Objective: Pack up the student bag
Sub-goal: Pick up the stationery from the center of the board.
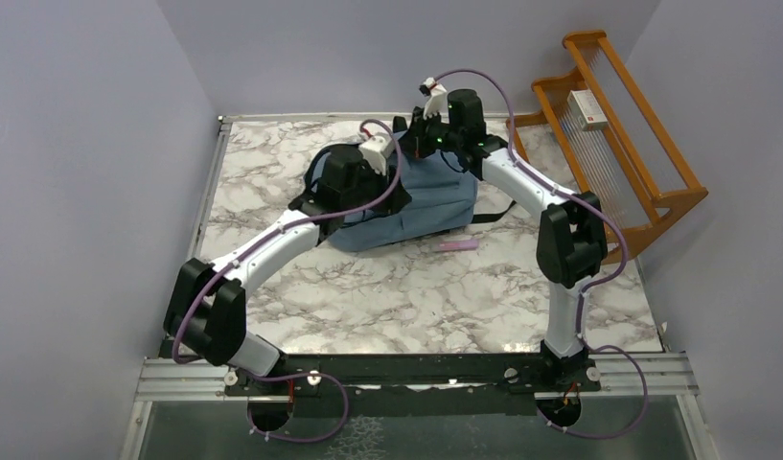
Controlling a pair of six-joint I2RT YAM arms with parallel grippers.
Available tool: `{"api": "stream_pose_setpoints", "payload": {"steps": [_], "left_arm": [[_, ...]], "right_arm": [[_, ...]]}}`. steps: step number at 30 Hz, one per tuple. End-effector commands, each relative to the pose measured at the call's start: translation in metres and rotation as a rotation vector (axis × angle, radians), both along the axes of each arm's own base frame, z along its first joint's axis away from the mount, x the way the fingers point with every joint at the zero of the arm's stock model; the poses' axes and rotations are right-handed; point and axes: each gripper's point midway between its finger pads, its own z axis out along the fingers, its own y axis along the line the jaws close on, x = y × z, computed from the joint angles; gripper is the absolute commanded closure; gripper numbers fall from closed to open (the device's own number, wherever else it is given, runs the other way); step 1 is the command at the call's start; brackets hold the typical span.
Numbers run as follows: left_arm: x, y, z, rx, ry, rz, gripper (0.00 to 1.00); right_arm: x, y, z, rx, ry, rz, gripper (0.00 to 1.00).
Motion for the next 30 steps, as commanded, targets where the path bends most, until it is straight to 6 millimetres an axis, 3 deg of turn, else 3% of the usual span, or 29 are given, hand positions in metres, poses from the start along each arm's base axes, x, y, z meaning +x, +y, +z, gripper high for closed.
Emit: {"api": "stream_pose_setpoints", "payload": {"steps": [1,8,16,21,30], "left_arm": [[-0.040,-0.055,0.003,-0.030,-0.129,-0.301,0.50],[-0.088,-0.097,-0.023,-0.001,-0.353,-0.599,0.46],[-0.111,-0.123,-0.054,0.048,-0.578,-0.903,0.46],[-0.102,-0.139,-0.075,0.068,-0.645,-0.996,0.46],[-0.080,-0.157,-0.111,0.082,-0.580,-1.023,0.46]], "right_arm": [[0.000,0.009,0.027,0.031,-0.055,0.041,0.99],[-0.012,-0.001,0.018,-0.030,-0.057,0.051,0.99],[-0.026,-0.001,0.014,-0.047,-0.050,0.111,0.99],[-0.030,-0.004,0.011,-0.061,-0.047,0.113,0.99],[-0.037,-0.012,0.004,-0.091,-0.046,0.102,1.00]]}}
